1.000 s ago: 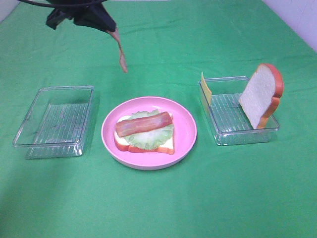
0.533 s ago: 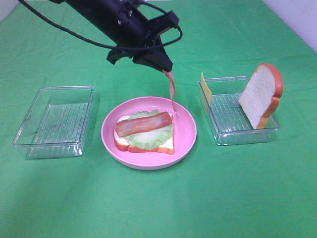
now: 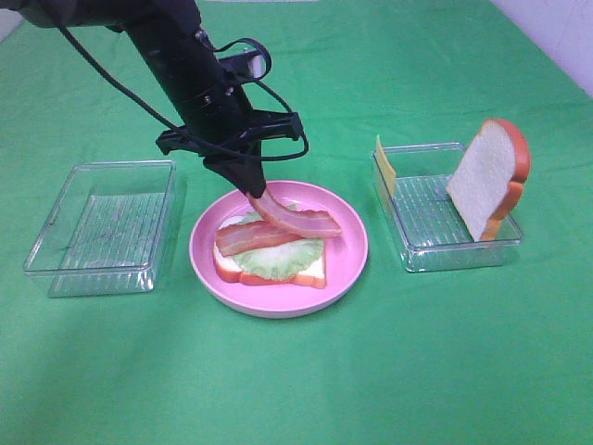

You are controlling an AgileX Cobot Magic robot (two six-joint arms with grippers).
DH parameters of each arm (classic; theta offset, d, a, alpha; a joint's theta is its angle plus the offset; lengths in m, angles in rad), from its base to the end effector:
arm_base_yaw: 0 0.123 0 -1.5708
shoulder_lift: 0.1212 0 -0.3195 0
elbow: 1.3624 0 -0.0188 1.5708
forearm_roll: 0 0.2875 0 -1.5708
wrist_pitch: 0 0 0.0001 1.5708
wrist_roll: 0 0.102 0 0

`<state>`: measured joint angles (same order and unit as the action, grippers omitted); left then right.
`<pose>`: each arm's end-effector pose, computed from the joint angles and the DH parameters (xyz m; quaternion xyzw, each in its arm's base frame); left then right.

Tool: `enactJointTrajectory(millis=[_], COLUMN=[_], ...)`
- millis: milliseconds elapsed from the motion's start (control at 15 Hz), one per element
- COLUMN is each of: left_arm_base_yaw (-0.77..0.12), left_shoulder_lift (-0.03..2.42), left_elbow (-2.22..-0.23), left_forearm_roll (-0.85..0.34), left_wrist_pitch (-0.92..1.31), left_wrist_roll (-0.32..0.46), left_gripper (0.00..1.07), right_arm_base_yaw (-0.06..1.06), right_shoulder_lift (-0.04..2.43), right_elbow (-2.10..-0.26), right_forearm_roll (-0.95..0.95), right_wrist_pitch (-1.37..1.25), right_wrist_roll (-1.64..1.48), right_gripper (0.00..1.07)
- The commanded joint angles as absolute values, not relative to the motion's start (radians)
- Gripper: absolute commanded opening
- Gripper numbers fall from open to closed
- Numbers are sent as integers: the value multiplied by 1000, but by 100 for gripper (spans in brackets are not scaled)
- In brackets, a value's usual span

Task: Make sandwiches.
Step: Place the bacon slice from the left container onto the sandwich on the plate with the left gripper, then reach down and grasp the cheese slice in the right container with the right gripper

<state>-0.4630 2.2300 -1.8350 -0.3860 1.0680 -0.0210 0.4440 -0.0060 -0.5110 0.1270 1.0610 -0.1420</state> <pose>0.4557 -0.2651 0.1870 0.1403 0.9696 -0.1940 0.0505 -0.0052 0.0100 0.2940 -0.2475 0.8102 0.1420 0.5120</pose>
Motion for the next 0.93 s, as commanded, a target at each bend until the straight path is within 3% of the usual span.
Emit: enactJointTrajectory(millis=[67,133,267,400,467,667,933], left_arm_base_yaw=[-468,-468,-468,-468,-468,-465,-465], left_shoulder_lift=[2229,2229,2229,2229,2224,2178,2003], left_elbow=[-1831,-1831,-1831,-1835,-1837,-1867,-1883], left_forearm_roll=[-338,-338,-338,-338,-338,-268,-59], left_wrist_pitch=[1112,1121,1131,1147,1147,1156,1290], left_wrist_roll=[-55,-55,-55,-55,-46,44,33], left_gripper=[0,3,24,61,70,74,74], right_arm_base_yaw=[443,443,443,443,443,443,443], right_shoulder_lift=[-19,-19,-19,-19,-19,-19,-19], right_elbow=[-506,-506,-506,-506,-506,-506,-506], right_forearm_roll=[123,123,123,123,123,123,129], right_wrist_pitch=[1065,1065,1065,1065,1065,1065,1065], right_wrist_roll=[-149,-149,-149,-149,-149,-149,-149], right_gripper=[69,69,69,69,69,69,69])
